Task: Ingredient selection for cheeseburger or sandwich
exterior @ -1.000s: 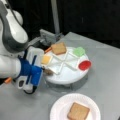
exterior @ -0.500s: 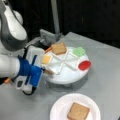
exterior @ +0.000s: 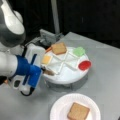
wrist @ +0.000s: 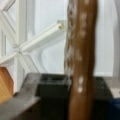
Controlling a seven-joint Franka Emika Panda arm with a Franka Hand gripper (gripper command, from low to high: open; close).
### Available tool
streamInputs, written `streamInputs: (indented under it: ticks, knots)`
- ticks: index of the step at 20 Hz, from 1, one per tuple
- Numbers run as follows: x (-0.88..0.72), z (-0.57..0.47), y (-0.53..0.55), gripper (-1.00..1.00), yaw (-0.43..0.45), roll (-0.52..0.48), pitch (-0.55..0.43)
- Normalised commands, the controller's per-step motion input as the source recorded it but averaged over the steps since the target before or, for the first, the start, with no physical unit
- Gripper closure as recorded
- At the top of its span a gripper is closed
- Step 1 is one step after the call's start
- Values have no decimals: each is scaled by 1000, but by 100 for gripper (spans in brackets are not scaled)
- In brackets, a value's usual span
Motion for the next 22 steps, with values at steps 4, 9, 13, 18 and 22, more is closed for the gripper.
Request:
streamInputs:
  ticks: [4, 9, 13, 18, 22]
  knots:
    - [544, 171, -317, 100, 25, 15, 118]
    - [697, 134, -275, 100, 127, 59, 120]
    - [729, 89, -205, 100, 176, 122, 90]
    - [729, 37, -118, 100, 137, 149, 76]
    - [673, -40, -167, 100, 113, 161, 60]
